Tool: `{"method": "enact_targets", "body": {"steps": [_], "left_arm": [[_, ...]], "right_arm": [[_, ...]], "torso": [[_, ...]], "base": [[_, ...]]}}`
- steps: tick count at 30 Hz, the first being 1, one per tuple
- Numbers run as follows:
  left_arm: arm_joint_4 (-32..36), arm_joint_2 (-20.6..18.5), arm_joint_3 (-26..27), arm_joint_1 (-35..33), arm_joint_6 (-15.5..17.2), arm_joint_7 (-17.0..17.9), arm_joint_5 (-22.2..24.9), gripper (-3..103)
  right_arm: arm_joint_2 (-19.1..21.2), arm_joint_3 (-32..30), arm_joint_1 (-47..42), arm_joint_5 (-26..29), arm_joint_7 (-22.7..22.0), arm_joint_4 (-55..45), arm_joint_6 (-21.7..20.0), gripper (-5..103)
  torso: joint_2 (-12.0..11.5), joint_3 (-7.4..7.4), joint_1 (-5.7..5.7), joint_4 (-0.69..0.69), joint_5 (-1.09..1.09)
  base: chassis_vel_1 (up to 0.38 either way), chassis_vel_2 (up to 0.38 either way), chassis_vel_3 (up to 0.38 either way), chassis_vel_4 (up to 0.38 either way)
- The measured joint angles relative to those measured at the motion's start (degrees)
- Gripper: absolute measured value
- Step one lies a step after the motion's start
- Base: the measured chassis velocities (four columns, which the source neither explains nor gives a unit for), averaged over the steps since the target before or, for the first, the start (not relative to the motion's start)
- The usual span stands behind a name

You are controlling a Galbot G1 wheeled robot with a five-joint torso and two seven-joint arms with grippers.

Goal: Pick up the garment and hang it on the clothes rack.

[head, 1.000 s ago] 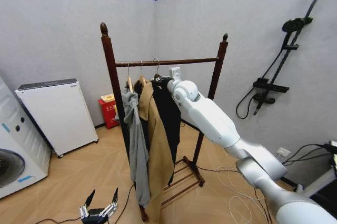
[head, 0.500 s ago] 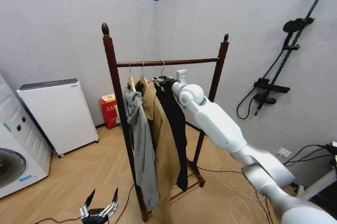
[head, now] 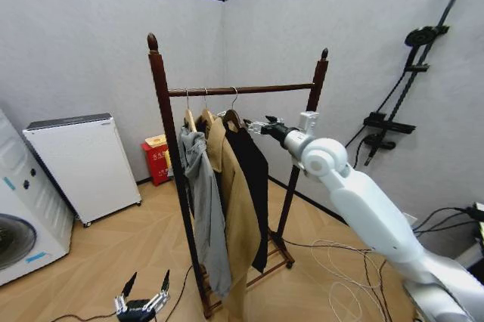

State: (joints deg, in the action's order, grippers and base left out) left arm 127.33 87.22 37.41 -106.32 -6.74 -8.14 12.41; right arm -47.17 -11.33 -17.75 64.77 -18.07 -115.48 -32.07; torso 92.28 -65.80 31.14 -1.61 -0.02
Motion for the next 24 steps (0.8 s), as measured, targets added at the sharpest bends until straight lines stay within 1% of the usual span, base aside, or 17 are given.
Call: {"method": "enact_targets", "body": {"steps": [2,3,4,5,6,7,8,11,12,13,14,16,17,18,20,21,24], "left_arm": [[0.0,0.0,0.0,0.0,0.0,0.0,0.0,100],[-0.01,0.0,0.01,-0.01,0.0,-0.01,0.0,100],[0.0,0.01,-0.01,-0.01,0.0,-0.02,0.0,100],[0.0,0.01,-0.01,-0.01,0.0,-0.02,0.0,100],[0.0,0.0,0.0,0.0,0.0,-0.02,0.0,100],[0.0,-0.01,0.01,-0.01,0.0,-0.01,0.0,100],[0.0,-0.01,0.01,-0.01,0.0,-0.01,0.0,100],[0.0,0.0,0.01,0.0,0.0,0.0,0.0,100],[0.0,0.0,0.01,0.0,0.0,0.0,0.0,100],[0.0,0.01,0.0,0.0,0.0,-0.01,0.0,100],[0.0,0.01,0.0,0.0,0.0,-0.01,0.0,100],[0.0,-0.01,0.0,0.0,0.0,-0.01,0.0,100],[0.0,-0.01,0.0,0.0,0.0,-0.01,0.0,100],[0.0,0.01,0.0,0.0,0.0,-0.02,0.0,100],[0.0,-0.01,0.01,0.0,0.0,-0.01,0.0,100],[0.0,-0.01,0.01,0.0,0.0,-0.01,0.0,100],[0.0,0.01,0.0,0.0,0.0,-0.01,0.0,100]], "right_arm": [[0.86,-2.55,-3.72,0.14,0.06,-2.06,-0.08,100],[1.84,-6.35,-8.45,0.0,0.13,-4.51,-0.17,100],[2.83,-10.67,-13.91,-2.0,-0.15,-7.1,0.09,100],[2.83,-10.67,-13.91,-2.0,-0.15,-7.1,0.09,100],[3.16,-13.35,-18.29,-4.61,-0.65,-8.32,1.02,100],[2.99,-15.65,-21.78,-6.96,-1.47,-8.89,1.51,100],[2.99,-15.65,-21.78,-6.96,-1.47,-8.89,1.51,100],[-0.16,-21.84,-33.32,-13.71,-2.03,-9.48,1.56,100],[-0.16,-21.84,-33.32,-13.71,-2.03,-9.48,1.56,100],[-2.08,-24.37,-37.66,-18.35,-0.74,-9.28,1.92,100],[-2.08,-24.37,-37.66,-18.35,-0.74,-9.28,1.92,100],[-7.24,-29.36,-46.68,-28.41,2.9,-8.33,5.01,100],[-7.24,-29.36,-46.68,-28.41,2.9,-8.33,5.01,100],[-9.04,-30.48,-49.02,-30.68,3.63,-8.24,6.11,100],[-15.03,-32.82,-54.42,-35.86,6.01,-8.13,8.84,100],[-15.03,-32.82,-54.42,-35.86,6.01,-8.13,8.84,100],[-22.68,-34.6,-59.1,-40.82,8.45,-8.47,11.51,100]], "torso": [[0.01,0.0,-0.01,-0.01,0.0],[0.0,-0.01,0.0,-0.01,0.09],[0.0,0.0,0.0,-0.02,0.03],[0.0,0.0,0.0,-0.02,0.03],[0.01,0.01,-0.01,-0.02,0.0],[0.0,0.0,0.0,-0.01,0.04],[0.0,0.0,0.0,-0.01,0.04],[0.0,0.0,0.0,0.0,0.04],[0.0,0.0,0.0,0.0,0.04],[-0.01,0.0,0.0,0.0,0.05],[-0.01,0.0,0.0,0.0,0.05],[-0.01,0.0,0.0,-0.02,0.04],[-0.01,0.0,0.0,-0.02,0.04],[-0.01,0.0,0.0,-0.01,0.02],[0.0,0.0,0.0,-0.01,0.02],[0.0,0.0,0.0,-0.01,0.02],[0.0,0.0,0.0,-0.01,0.02]], "base": [[0.0,0.0,0.0,0.0],[0.0,0.0,0.0,0.0],[0.0,0.0,0.0,0.0],[0.0,0.0,0.0,0.0],[0.0,0.0,0.0,0.0],[0.0,0.0,0.0,0.0],[0.0,0.0,0.0,0.0],[0.0,0.0,0.0,0.0],[0.0,0.0,0.0,0.0],[0.0,0.0,0.0,0.0],[0.0,0.0,0.0,0.0],[0.0,0.0,0.0,0.0],[0.0,0.0,0.0,0.0],[0.0,0.0,0.0,0.0],[0.0,0.0,0.0,0.0],[0.0,0.0,0.0,0.0],[0.0,0.0,0.0,0.0]]}}
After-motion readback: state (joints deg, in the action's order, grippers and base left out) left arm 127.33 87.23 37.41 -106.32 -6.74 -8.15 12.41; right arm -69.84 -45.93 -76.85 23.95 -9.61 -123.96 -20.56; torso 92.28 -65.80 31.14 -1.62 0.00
